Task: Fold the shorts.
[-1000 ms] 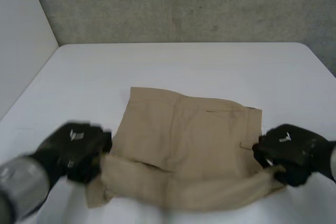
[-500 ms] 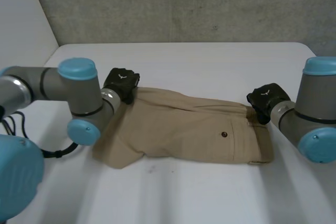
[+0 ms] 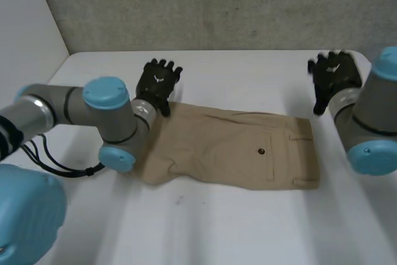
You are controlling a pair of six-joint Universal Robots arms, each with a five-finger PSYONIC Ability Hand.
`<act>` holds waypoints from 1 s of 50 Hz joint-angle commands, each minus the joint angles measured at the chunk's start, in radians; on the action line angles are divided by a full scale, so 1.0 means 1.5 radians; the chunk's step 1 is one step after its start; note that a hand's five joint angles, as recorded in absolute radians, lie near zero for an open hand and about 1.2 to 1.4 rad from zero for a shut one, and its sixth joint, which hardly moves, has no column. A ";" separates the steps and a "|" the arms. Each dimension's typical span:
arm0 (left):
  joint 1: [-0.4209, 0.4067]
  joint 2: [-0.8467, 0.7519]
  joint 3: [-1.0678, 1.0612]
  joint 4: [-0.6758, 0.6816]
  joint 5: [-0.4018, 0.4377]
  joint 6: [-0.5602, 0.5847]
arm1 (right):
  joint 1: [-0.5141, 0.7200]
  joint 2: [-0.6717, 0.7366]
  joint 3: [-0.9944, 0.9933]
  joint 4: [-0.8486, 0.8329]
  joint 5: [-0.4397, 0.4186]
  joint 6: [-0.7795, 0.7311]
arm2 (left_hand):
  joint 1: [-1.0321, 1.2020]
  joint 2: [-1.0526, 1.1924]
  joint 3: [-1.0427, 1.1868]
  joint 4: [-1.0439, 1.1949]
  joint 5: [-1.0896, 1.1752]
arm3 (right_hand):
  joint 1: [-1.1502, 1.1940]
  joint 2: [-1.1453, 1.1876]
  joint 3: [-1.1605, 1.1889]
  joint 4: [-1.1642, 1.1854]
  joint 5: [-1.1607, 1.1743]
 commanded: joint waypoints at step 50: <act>0.023 0.458 -0.569 0.007 0.000 -0.256 | -0.262 -0.189 0.354 0.079 -0.194 -0.134 | -0.012 -0.020 -0.026 -0.020 -0.032 | 0.794 0.785 0.788 0.775 0.768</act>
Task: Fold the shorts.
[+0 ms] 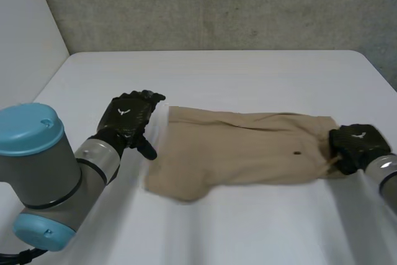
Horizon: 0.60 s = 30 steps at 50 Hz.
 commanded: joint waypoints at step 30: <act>0.014 0.078 -0.036 -0.002 -0.001 -0.002 | 0.482 0.168 -0.316 0.151 -0.161 -0.167 | -0.012 -0.017 -0.026 -0.020 -0.032 | -0.023 -0.210 -0.210 -0.223 -0.176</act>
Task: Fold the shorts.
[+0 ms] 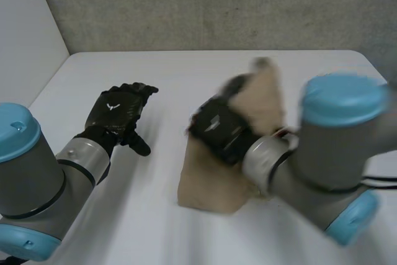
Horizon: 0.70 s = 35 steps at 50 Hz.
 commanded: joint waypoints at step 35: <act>-0.178 -0.310 0.297 -0.234 -0.180 -0.089 | -0.138 0.133 -0.053 0.099 0.070 0.411 | -0.012 -0.017 -0.026 -0.020 -0.032 | -0.523 -0.668 -0.686 -0.678 -0.649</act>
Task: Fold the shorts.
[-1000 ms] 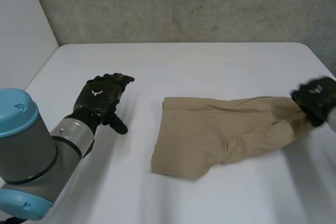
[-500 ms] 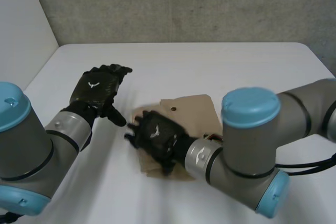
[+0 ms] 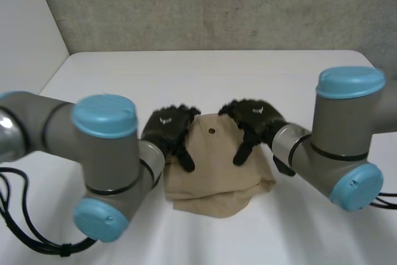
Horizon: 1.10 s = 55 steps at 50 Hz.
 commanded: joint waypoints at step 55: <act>0.247 0.325 0.084 -0.292 0.120 0.000 | -0.099 -0.298 -0.015 0.075 0.203 -0.069 | -0.012 -0.017 -0.026 -0.020 -0.032 | -0.021 -0.030 -0.027 -0.040 -0.046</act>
